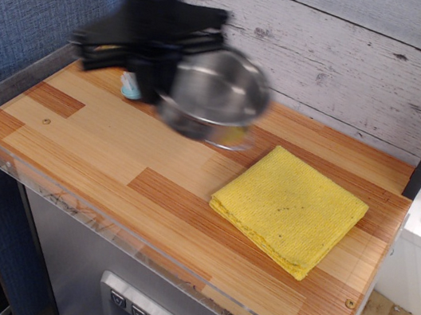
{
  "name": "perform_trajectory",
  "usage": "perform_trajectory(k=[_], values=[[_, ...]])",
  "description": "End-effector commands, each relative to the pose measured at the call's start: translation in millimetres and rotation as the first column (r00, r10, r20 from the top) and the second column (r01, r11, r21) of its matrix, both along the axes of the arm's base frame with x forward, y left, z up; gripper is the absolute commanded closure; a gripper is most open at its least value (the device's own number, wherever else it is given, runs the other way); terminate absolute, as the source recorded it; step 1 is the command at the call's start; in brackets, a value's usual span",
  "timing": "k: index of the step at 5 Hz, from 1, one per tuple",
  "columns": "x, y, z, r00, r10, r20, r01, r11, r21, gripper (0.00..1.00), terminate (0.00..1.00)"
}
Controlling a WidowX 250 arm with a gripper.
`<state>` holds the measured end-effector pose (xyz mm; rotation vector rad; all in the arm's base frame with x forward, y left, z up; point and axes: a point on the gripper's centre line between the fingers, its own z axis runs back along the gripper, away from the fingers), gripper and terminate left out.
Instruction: Pick up the pot and move it to the left side of the counter in front of the blue brush.
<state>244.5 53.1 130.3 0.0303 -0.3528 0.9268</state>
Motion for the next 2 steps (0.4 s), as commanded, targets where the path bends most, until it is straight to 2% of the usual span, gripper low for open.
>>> perform_trajectory(k=[1,2], values=[[-21.0,48.9,-9.4,0.998,0.067,-0.003,-0.067,0.997,0.031,1.0,0.0],[-20.8,68.9,-18.9,0.994,0.111,-0.017,-0.111,0.993,0.035,1.0,0.0]])
